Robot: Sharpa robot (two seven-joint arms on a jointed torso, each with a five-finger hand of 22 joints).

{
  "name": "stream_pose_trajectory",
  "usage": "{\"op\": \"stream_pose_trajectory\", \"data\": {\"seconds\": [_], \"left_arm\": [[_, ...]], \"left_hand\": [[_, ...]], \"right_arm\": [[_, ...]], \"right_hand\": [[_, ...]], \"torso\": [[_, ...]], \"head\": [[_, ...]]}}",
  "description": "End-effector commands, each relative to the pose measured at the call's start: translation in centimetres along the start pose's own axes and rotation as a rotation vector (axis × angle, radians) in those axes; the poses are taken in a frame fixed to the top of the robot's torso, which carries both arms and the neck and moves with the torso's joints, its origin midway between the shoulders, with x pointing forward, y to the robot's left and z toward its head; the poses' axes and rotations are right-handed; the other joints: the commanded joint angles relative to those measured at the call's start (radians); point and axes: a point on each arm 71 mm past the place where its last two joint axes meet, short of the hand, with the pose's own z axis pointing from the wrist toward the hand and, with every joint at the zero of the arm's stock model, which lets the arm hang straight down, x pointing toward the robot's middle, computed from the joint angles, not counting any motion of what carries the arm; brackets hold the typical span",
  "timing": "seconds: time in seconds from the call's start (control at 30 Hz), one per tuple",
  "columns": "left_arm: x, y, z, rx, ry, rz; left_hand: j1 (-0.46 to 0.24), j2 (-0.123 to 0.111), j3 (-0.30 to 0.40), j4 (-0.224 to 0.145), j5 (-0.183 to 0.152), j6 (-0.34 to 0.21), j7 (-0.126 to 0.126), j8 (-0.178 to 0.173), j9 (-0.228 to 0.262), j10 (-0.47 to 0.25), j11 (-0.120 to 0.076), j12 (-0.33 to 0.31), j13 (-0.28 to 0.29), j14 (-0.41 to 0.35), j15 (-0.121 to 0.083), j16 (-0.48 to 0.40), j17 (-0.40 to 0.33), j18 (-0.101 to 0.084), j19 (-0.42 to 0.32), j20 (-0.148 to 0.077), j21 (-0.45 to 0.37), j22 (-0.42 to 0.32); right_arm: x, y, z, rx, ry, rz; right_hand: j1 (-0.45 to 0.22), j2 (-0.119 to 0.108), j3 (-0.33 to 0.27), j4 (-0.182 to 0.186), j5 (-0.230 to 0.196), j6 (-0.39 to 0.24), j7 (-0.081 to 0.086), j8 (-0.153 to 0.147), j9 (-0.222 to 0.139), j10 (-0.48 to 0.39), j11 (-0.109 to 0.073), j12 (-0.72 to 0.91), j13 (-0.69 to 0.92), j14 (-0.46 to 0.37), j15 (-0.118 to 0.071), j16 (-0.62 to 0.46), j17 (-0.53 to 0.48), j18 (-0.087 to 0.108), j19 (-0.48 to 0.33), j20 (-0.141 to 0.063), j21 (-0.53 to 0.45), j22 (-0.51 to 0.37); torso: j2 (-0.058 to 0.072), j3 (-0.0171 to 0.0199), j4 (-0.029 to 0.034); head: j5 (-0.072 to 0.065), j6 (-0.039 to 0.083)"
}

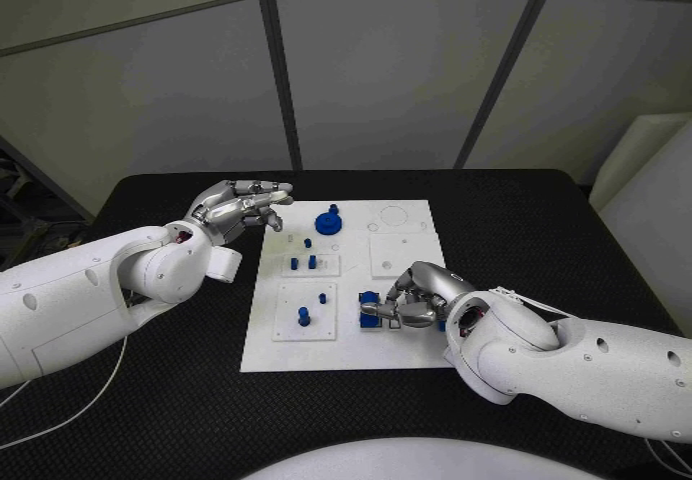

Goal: Assemble the parts on the task board

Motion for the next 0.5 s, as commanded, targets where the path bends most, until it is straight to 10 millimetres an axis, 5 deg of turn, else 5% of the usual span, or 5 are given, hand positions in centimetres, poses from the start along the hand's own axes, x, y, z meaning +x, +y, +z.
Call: {"op": "stream_pose_trajectory", "data": {"seconds": [0.03,0.27,0.33,0.5], "left_arm": [[0.18,-0.18,0.03,0.011,0.015,-0.006],[0.15,-0.18,0.01,0.010,0.014,-0.006],[0.13,-0.18,-0.01,0.010,0.014,-0.006],[0.09,-0.19,-0.03,0.010,0.013,-0.006]], "left_hand": [[-0.001,0.001,-0.002,-0.002,-0.001,-0.005,0.005,-0.006,-0.001,-0.009,0.000,-0.005,0.001,-0.004,-0.001,-0.003,-0.001,-0.012,-0.001,0.009,-0.005,-0.001],[-0.001,0.001,-0.002,-0.002,-0.001,-0.005,0.005,-0.006,-0.001,-0.009,0.000,-0.005,0.001,-0.004,-0.001,-0.003,-0.001,-0.012,-0.001,0.009,-0.005,-0.001],[-0.001,0.001,-0.002,-0.002,-0.001,-0.005,0.005,-0.006,-0.001,-0.009,0.000,-0.005,0.001,-0.004,-0.001,-0.003,-0.001,-0.012,-0.001,0.009,-0.005,-0.001],[-0.001,0.001,-0.002,-0.002,-0.001,-0.005,0.005,-0.006,-0.001,-0.009,0.000,-0.005,0.001,-0.004,-0.001,-0.003,-0.001,-0.012,-0.001,0.009,-0.005,-0.001]], "right_arm": [[-0.27,0.14,0.02,-0.004,-0.034,-0.008],[-0.29,0.38,-0.08,-0.020,-0.040,-0.016],[-0.29,0.45,-0.16,-0.027,-0.038,-0.018],[-0.27,0.72,-0.39,-0.047,-0.030,-0.029]], "right_hand": [[-0.021,0.009,-0.061,0.000,-0.012,-0.006,0.005,-0.011,0.013,-0.008,0.005,-0.016,-0.010,0.039,-0.005,-0.010,-0.009,-0.015,0.104,-0.005,0.003,0.263],[-0.024,0.023,-0.113,-0.001,-0.008,-0.008,0.006,-0.019,0.028,-0.012,0.006,-0.030,-0.018,0.039,-0.004,-0.014,-0.014,-0.015,0.104,-0.004,0.003,0.263],[0.028,0.037,-0.103,-0.004,0.031,-0.007,0.005,-0.023,0.036,-0.011,0.006,-0.031,-0.017,0.039,-0.004,-0.014,-0.013,-0.015,0.104,-0.004,0.003,0.263],[0.164,0.055,-0.085,-0.026,0.052,-0.002,0.003,-0.032,0.054,-0.008,0.004,-0.030,-0.012,0.041,-0.006,-0.013,-0.008,-0.015,0.104,-0.005,0.003,0.263]], "torso": [[0.001,0.0007,0.0009],[0.000,0.0006,0.0007],[0.000,0.0008,0.0008],[0.000,0.0014,0.0000]], "head": [[-0.001,0.000],[-0.002,0.001],[-0.001,0.001],[-0.001,0.001]]}}
